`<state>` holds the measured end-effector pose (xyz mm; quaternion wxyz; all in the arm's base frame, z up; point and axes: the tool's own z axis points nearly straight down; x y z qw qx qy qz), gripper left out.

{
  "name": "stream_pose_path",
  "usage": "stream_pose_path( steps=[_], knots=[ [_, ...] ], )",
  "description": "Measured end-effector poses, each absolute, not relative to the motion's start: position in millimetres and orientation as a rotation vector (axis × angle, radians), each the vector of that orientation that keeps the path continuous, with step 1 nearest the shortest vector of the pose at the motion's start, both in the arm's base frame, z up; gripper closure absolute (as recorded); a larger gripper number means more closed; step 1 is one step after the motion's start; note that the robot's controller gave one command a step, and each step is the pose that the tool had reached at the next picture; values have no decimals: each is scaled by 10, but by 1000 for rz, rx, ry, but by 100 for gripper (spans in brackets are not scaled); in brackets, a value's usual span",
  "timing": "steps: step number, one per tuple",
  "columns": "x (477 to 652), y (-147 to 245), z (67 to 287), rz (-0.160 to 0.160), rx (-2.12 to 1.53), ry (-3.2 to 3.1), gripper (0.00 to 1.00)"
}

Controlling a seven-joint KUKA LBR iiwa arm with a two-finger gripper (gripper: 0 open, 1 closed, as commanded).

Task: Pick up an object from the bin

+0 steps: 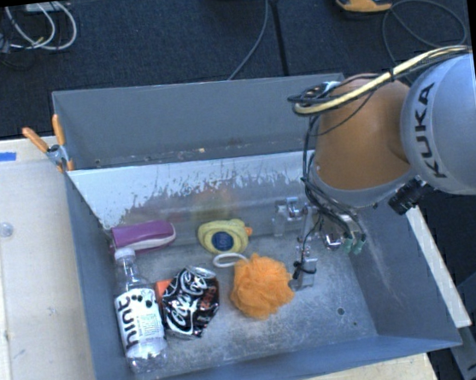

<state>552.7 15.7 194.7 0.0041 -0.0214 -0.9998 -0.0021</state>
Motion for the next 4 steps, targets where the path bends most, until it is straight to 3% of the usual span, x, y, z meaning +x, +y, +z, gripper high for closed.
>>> stream_pose_path(
  steps=[1, 2, 3, 4],
  knots=[
    [5560, 152, 1675, -4, 18, -3149, 0],
    [5638, 366, 1055, -6, -17, -3137, 0],
    [5659, 380, 727, -4, 52, -3139, 0],
    [5747, 334, 495, -7, 51, -3151, 100]
  ],
)
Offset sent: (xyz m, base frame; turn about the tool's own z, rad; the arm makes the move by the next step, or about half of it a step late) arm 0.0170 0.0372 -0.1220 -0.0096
